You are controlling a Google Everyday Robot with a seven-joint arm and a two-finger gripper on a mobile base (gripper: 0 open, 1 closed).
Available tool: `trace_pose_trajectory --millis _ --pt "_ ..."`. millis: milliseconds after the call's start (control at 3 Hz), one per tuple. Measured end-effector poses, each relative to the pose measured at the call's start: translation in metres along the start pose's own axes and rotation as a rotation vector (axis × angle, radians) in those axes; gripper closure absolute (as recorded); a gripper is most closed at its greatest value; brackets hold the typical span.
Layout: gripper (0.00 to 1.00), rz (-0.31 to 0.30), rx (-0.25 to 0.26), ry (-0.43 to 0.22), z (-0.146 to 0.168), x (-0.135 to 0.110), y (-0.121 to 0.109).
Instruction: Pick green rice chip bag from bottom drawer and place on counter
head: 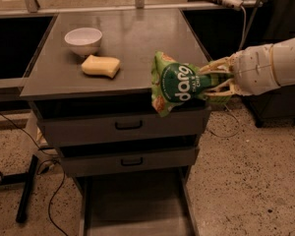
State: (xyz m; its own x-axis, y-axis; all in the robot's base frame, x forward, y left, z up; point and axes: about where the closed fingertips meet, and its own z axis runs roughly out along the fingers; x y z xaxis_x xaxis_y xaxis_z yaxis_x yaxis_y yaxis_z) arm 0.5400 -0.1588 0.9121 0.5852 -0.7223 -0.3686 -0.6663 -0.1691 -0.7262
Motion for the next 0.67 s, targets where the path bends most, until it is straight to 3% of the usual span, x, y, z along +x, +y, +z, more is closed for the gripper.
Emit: trace_pose_trajectory --millis 333,667 --pt "1.0 0.0 0.0 0.0 0.0 0.0 0.0" --pt "1.0 -0.002 -0.005 -0.02 0.013 0.007 -0.021"
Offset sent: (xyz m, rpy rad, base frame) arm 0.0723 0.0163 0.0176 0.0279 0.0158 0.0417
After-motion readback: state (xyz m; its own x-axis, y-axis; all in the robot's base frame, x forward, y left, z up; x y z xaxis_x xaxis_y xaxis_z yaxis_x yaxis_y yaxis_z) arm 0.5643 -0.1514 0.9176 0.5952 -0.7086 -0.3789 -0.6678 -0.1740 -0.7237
